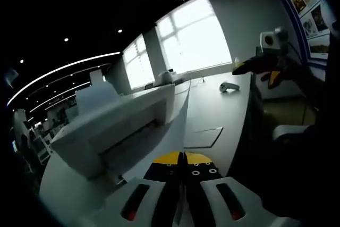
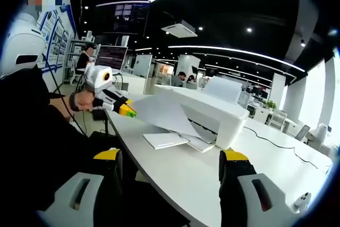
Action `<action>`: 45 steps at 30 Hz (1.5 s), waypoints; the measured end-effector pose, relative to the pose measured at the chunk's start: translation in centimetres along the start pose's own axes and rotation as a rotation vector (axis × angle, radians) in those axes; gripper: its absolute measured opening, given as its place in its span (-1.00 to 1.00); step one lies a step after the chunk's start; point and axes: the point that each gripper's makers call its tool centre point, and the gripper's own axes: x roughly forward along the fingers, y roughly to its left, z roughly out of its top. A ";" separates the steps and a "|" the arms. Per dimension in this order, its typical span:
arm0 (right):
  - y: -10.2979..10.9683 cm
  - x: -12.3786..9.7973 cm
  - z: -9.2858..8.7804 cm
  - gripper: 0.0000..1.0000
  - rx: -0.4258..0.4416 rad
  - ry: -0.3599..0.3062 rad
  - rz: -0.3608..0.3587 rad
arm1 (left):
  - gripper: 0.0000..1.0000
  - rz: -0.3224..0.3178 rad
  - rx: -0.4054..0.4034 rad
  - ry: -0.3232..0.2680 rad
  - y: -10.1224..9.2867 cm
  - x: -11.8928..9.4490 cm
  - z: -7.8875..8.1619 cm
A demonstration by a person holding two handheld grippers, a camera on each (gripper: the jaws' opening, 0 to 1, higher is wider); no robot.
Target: Remove the paper from the printer output slot and place it on top of the printer
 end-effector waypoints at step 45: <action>-0.2 -0.1 0.1 0.37 -0.004 0.002 -0.003 | -0.90 -0.008 -0.057 -0.050 1.1 -1.3 2.4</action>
